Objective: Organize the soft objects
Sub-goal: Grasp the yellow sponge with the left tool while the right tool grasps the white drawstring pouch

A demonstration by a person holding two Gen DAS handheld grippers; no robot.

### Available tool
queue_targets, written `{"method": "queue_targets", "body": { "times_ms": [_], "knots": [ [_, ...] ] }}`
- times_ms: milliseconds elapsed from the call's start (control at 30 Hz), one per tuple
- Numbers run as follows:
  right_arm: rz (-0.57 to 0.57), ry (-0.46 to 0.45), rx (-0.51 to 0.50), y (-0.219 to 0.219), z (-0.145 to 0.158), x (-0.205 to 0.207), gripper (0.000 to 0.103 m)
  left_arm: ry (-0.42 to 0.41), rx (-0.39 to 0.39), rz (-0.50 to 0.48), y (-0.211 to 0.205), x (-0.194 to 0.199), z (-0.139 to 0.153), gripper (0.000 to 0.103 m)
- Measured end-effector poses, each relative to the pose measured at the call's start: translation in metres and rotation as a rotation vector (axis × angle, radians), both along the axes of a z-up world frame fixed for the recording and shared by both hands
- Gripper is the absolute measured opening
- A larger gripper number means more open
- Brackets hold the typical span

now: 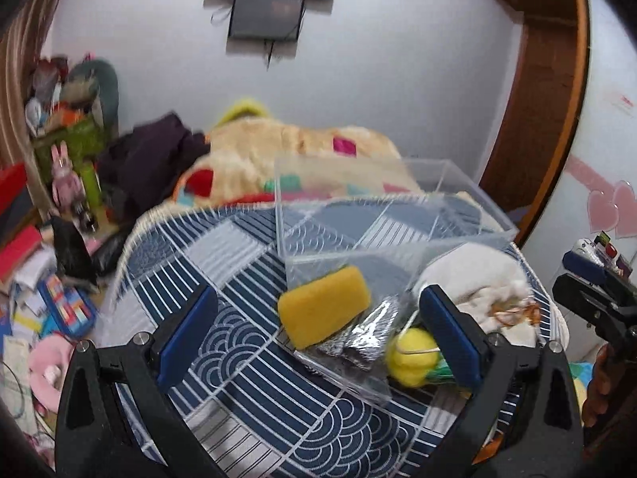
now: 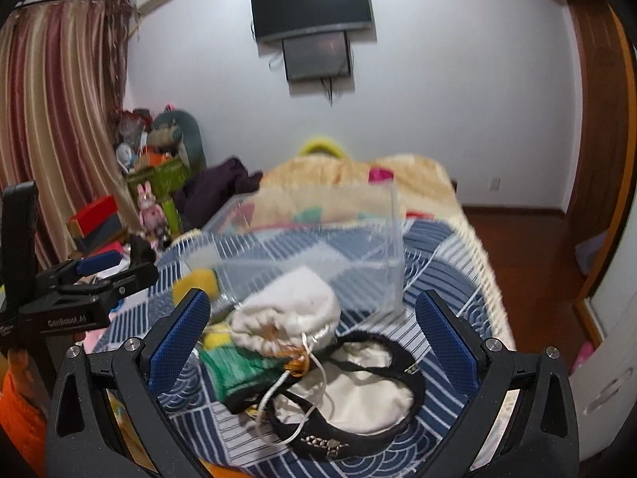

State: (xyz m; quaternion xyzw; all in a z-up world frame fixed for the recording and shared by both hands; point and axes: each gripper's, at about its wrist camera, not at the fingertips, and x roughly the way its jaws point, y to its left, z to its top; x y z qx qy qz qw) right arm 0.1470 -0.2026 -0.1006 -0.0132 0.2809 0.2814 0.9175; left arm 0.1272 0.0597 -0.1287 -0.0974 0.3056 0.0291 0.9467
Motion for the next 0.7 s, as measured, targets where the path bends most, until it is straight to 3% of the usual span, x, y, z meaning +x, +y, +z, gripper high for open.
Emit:
{"method": "queue_targets", "body": {
  "times_ms": [100, 200, 333, 400, 467, 533, 700],
  "knots": [
    [0.019, 0.051, 0.008, 0.002, -0.007, 0.011, 0.097, 0.039, -0.047, -0.018, 0.003, 0.015, -0.015, 0.102],
    [0.051, 0.115, -0.007, 0.010, -0.017, 0.022, 0.086, 0.068, -0.065, -0.031, 0.001, 0.026, -0.026, 0.093],
    [0.091, 0.189, -0.004, 0.016, -0.030, 0.030, 0.056, 0.112, -0.104, -0.046, 0.001, 0.038, -0.039, 0.077],
    [0.105, 0.197, 0.008, 0.015, -0.032, 0.028, 0.047, 0.128, -0.124, -0.047, 0.002, 0.039, -0.044, 0.065],
    [0.110, 0.183, 0.002, 0.014, -0.030, 0.024, 0.041, 0.125, -0.132, -0.051, 0.001, 0.035, -0.047, 0.063],
    [0.115, 0.171, 0.001, 0.010, -0.027, 0.017, 0.028, 0.114, -0.128, -0.050, -0.001, 0.028, -0.046, 0.062],
    [0.125, 0.133, 0.025, 0.002, -0.017, 0.007, 0.023, 0.079, -0.096, -0.050, -0.002, 0.008, -0.033, 0.062]
  ]
}}
